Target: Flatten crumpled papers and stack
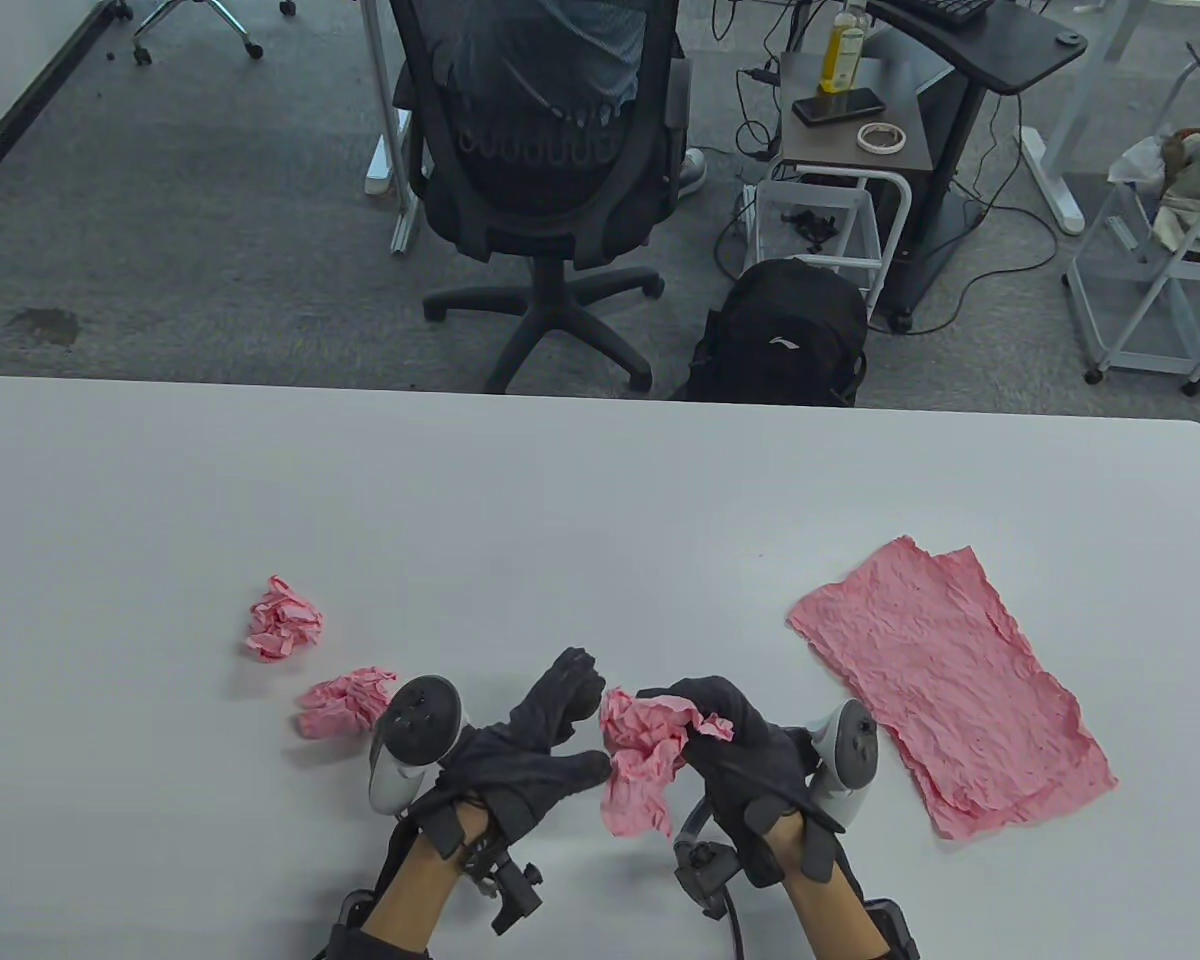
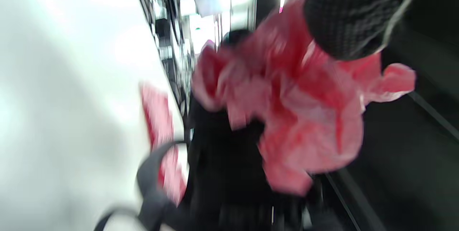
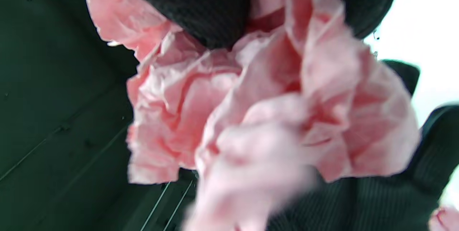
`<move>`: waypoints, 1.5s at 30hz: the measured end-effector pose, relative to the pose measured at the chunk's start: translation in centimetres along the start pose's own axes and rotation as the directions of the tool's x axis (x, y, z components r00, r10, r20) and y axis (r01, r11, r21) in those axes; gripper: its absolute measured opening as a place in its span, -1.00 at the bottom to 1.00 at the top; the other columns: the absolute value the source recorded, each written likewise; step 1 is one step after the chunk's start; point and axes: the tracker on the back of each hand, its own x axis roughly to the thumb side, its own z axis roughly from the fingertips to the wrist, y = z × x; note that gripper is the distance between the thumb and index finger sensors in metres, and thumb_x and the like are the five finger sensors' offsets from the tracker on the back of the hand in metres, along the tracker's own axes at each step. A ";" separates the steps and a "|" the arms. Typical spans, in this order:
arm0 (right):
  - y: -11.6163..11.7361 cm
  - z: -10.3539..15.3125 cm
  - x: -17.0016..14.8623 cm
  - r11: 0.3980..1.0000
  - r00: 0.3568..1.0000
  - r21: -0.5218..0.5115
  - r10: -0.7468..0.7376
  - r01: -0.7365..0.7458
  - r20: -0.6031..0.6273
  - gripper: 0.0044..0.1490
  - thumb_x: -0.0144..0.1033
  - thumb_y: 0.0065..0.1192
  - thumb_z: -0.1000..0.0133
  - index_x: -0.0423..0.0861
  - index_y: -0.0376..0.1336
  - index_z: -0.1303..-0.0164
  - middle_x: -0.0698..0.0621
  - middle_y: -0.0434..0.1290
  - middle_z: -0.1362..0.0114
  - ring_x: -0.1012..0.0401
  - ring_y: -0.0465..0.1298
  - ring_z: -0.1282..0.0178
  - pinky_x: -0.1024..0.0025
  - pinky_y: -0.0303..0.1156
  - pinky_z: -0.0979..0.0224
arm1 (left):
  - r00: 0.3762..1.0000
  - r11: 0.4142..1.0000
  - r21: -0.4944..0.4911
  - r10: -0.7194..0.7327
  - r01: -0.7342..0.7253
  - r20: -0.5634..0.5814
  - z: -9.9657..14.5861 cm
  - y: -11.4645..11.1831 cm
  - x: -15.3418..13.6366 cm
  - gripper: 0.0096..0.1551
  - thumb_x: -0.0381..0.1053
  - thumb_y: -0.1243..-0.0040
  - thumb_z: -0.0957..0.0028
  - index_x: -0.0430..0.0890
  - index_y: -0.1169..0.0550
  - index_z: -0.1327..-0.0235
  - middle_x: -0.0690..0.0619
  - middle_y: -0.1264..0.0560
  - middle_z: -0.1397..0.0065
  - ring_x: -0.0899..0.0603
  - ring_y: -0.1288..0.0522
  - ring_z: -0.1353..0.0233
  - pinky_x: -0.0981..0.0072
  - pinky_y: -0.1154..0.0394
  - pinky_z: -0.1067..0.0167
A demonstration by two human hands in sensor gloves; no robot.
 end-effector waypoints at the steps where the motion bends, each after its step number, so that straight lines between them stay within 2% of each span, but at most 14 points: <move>1: 0.5 0.1 0.2 0.998 0.998 -0.011 0.062 -0.062 0.010 -0.53 -0.49 0.27 -0.09 0.02 0.32 -0.22 -0.13 0.56 -0.31 -0.18 0.51 -0.28 -0.12 0.42 -0.22 | 1.000 0.999 -0.031 -0.025 0.025 0.012 -0.1 -0.5 0.3 0.48 0.54 -0.34 0.07 -0.03 0.29 -0.65 -0.12 0.25 -0.73 -0.47 0.15 -0.74 -0.56 0.06 -0.48; 5: 1.1 0.5 0.8 0.924 0.928 -0.116 0.370 -0.365 0.028 -0.50 -0.38 0.36 -0.08 -0.03 0.30 -0.25 -0.12 0.60 -0.19 -0.14 0.57 -0.13 -0.08 0.45 -0.14 | 0.990 0.990 -0.021 -0.140 0.140 0.010 -0.5 -1.5 1.2 0.36 0.48 -0.31 -0.02 0.08 0.28 -0.66 -0.11 0.29 -0.72 -0.46 0.16 -0.75 -0.55 0.04 -0.49; 8: 0.7 0.6 1.2 0.886 0.892 -0.121 0.452 -0.447 0.015 -0.48 -0.31 0.40 -0.08 -0.07 0.29 -0.25 -0.11 0.60 -0.12 -0.12 0.58 -0.06 -0.07 0.45 -0.11 | 0.992 0.971 0.203 -0.126 0.125 -0.008 0.0 -0.6 0.9 -0.23 0.25 -0.24 -0.11 0.11 -0.35 -0.62 -0.10 -0.32 -0.64 -0.41 -0.34 -0.61 -0.43 -0.21 -0.44; 12: -0.3 0.2 0.8 0.930 0.936 -0.101 0.353 -0.352 -0.015 -0.47 -0.21 0.44 -0.06 -0.07 0.32 -0.20 -0.08 0.60 -0.01 -0.04 0.59 0.03 -0.03 0.47 -0.06 | 0.997 0.962 0.261 0.071 -0.074 0.019 0.3 1.0 0.0 -0.46 0.17 -0.25 -0.15 0.08 -0.56 -0.39 0.00 -0.54 -0.44 -0.25 -0.56 -0.44 -0.30 -0.31 -0.43; 16: -0.4 0.5 0.6 0.948 0.958 -0.142 0.278 -0.284 -0.063 -0.49 -0.25 0.41 -0.08 -0.07 0.32 -0.22 -0.11 0.59 -0.01 -0.06 0.58 0.03 -0.06 0.45 -0.06 | 0.989 0.955 0.257 0.147 -0.147 0.020 0.5 1.2 -0.5 -0.43 0.15 -0.27 -0.15 0.04 -0.52 -0.42 0.03 -0.56 -0.35 -0.20 -0.61 -0.34 -0.23 -0.36 -0.40; 20: -1.7 0.9 1.4 0.864 0.903 -0.262 0.421 -0.429 -0.090 -0.50 -0.24 0.37 -0.10 -0.08 0.32 -0.23 -0.07 0.58 0.07 -0.01 0.58 0.09 -0.03 0.46 -0.02 | 1.000 0.906 0.423 -0.020 0.028 -0.024 1.5 2.2 0.2 -0.42 0.16 -0.24 -0.15 0.01 -0.51 -0.41 -0.01 -0.54 -0.37 -0.25 -0.58 -0.35 -0.23 -0.37 -0.38; 23: -2.0 1.1 2.0 0.793 0.854 -0.335 0.512 -0.509 -0.088 -0.50 -0.23 0.37 -0.10 -0.08 0.32 -0.22 -0.05 0.57 0.14 0.03 0.59 0.12 -0.01 0.47 0.00 | 0.998 0.897 0.437 -0.067 0.059 0.002 1.7 2.1 1.0 -0.44 0.24 -0.20 -0.16 -0.01 -0.57 -0.34 0.00 -0.59 -0.30 -0.23 -0.63 -0.29 -0.20 -0.40 -0.35; 27: -1.1 1.5 2.5 0.695 0.757 -0.369 0.653 -0.617 -0.034 -0.49 -0.23 0.37 -0.10 -0.10 0.31 -0.23 -0.05 0.57 0.12 -0.01 0.60 0.06 -0.03 0.49 -0.03 | 0.998 0.967 0.248 -0.065 0.058 0.023 0.6 0.3 1.1 0.05 0.58 -0.21 0.00 -0.10 -0.39 -0.56 -0.14 -0.45 -0.49 -0.35 -0.51 -0.44 -0.32 -0.33 -0.38; 30: 0.4 1.1 2.2 0.743 0.761 -0.276 0.646 -0.609 0.059 -0.49 -0.20 0.35 -0.10 -0.08 0.32 -0.23 -0.12 0.63 -0.06 -0.14 0.60 -0.09 -0.10 0.48 -0.10 | 0.998 0.996 0.051 -0.066 0.066 -0.001 -0.3 -1.5 1.1 0.34 0.61 -0.25 0.03 -0.09 0.05 -0.71 -0.15 -0.06 -0.72 -0.44 -0.18 -0.67 -0.45 -0.16 -0.45; 32: 1.0 0.8 1.8 0.818 0.816 -0.142 0.571 -0.557 0.092 -0.51 -0.24 0.32 -0.12 -0.08 0.32 -0.25 -0.22 0.59 -0.20 -0.24 0.54 -0.17 -0.16 0.44 -0.15 | 0.992 0.986 0.111 -0.125 0.125 -0.006 -0.3 -1.6 1.3 0.24 0.49 -0.27 -0.04 -0.10 0.01 -0.70 -0.19 -0.11 -0.67 -0.41 -0.26 -0.62 -0.41 -0.21 -0.44; 34: 0.4 0.7 1.6 0.868 0.873 -0.148 0.485 -0.474 0.048 -0.51 -0.29 0.32 -0.11 -0.07 0.32 -0.25 -0.20 0.60 -0.18 -0.21 0.55 -0.16 -0.15 0.44 -0.15 | 0.989 0.947 0.285 -0.146 0.145 -0.018 0.2 -0.7 1.5 -0.02 0.37 -0.33 -0.01 -0.08 -0.31 -0.60 -0.11 -0.40 -0.50 -0.34 -0.50 -0.45 -0.34 -0.31 -0.39; 38: -1.6 0.5 1.5 0.897 0.918 -0.210 0.396 -0.389 -0.010 -0.51 -0.35 0.33 -0.09 -0.03 0.32 -0.25 -0.10 0.61 -0.06 -0.12 0.59 -0.07 -0.10 0.45 -0.12 | 1.000 0.957 0.291 0.002 -0.001 -0.006 0.5 0.8 0.9 -0.40 0.14 -0.30 -0.11 -0.04 -0.54 -0.40 -0.05 -0.59 -0.29 -0.24 -0.66 -0.24 -0.25 -0.39 -0.35; 43: -1.9 0.5 1.4 0.920 0.940 -0.192 0.338 -0.340 -0.048 -0.51 -0.31 0.35 -0.11 -0.08 0.33 -0.24 -0.08 0.60 0.07 -0.05 0.60 0.05 -0.07 0.46 -0.06 | 0.996 0.922 0.376 -0.079 0.089 -0.042 1.2 1.5 0.8 -0.41 0.09 -0.20 -0.17 -0.03 -0.47 -0.47 -0.07 -0.52 -0.38 -0.27 -0.60 -0.33 -0.26 -0.36 -0.36; 45: -1.9 0.6 2.0 0.871 0.891 -0.200 0.452 -0.448 -0.025 -0.50 -0.28 0.41 -0.09 -0.11 0.36 -0.22 -0.09 0.60 0.14 -0.03 0.60 0.10 -0.08 0.46 -0.03 | 0.991 0.887 0.447 -0.130 0.119 -0.005 1.7 2.2 1.4 -0.30 0.19 -0.23 -0.15 -0.04 -0.41 -0.53 -0.08 -0.44 -0.48 -0.31 -0.52 -0.43 -0.30 -0.31 -0.39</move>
